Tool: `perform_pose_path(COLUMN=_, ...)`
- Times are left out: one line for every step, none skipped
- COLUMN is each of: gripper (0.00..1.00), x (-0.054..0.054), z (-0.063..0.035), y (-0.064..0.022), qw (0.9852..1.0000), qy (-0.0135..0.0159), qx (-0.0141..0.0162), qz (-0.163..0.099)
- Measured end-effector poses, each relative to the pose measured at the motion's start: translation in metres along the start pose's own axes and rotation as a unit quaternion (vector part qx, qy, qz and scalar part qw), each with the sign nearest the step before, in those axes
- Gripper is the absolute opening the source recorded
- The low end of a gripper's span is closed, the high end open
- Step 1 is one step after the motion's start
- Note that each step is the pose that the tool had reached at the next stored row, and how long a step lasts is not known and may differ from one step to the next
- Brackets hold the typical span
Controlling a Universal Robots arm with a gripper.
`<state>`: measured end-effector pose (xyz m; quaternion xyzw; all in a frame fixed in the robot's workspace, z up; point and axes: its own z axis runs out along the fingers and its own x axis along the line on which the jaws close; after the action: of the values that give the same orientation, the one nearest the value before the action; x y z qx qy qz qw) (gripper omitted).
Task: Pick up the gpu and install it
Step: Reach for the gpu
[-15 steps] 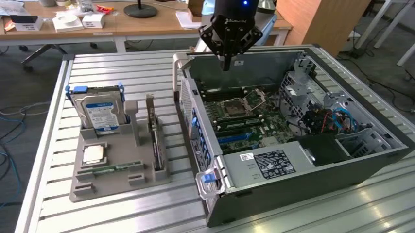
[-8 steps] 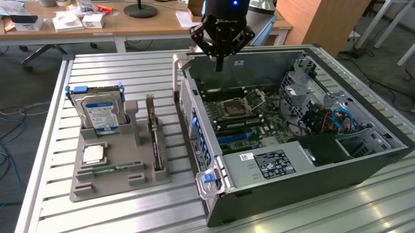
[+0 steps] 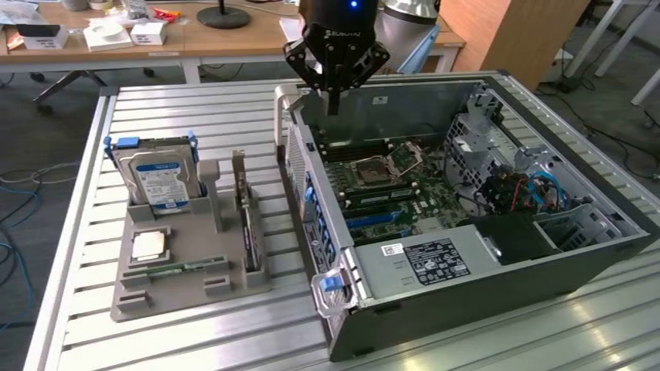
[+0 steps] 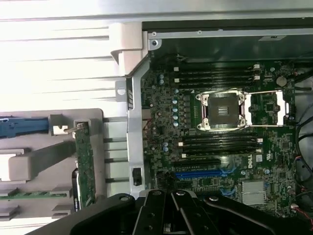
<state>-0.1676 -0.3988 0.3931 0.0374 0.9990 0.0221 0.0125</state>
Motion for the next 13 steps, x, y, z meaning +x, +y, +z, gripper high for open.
perform_pose_path(gripper=0.10, x=0.003, z=-0.0001, y=-0.0002, qw=1.0000, qy=0.0000, qx=0.0000, qz=0.000)
perform_pose_path(gripper=0.10, x=0.006, z=-0.0001, y=-0.0005, qw=1.0000, qy=0.0000, qx=0.0000, qz=0.000)
perform_pose_path(gripper=0.10, x=0.009, z=-0.0001, y=-0.0007, qw=1.0000, qy=0.0000, qx=0.0000, qz=0.000)
perform_pose_path(gripper=0.10, x=0.012, z=-0.0001, y=-0.0009, qw=1.0000, qy=0.0000, qx=0.0000, qz=0.000)
perform_pose_path(gripper=0.10, x=0.014, z=-0.0002, y=-0.0011, qw=1.0000, qy=0.0000, qx=0.0000, qz=0.000)
perform_pose_path(gripper=0.10, x=0.017, z=-0.0002, y=-0.0013, qw=1.0000, qy=0.0000, qx=0.0000, qz=0.000)
perform_pose_path(gripper=0.10, x=0.020, z=-0.0002, y=-0.0015, qw=1.0000, qy=0.0000, qx=0.0000, qz=0.000)
perform_pose_path(gripper=0.10, x=0.023, z=-0.0003, y=-0.0017, qw=1.0000, qy=0.0000, qx=0.0000, qz=0.000)
perform_pose_path(gripper=0.10, x=0.026, z=-0.0003, y=-0.0020, qw=1.0000, qy=0.0000, qx=0.0000, qz=0.000)
perform_pose_path(gripper=0.10, x=0.028, z=-0.0003, y=-0.0021, qw=1.0000, qy=-0.0001, qx=0.0000, qz=0.000)
perform_pose_path(gripper=0.10, x=0.031, z=-0.0003, y=-0.0023, qw=1.0000, qy=0.0000, qx=0.0000, qz=0.000)
perform_pose_path(gripper=0.10, x=0.033, z=-0.0004, y=-0.0025, qw=1.0000, qy=0.0000, qx=0.0000, qz=0.000)
perform_pose_path(gripper=0.10, x=0.036, z=-0.0004, y=-0.0027, qw=1.0000, qy=0.0000, qx=0.0000, qz=0.000)
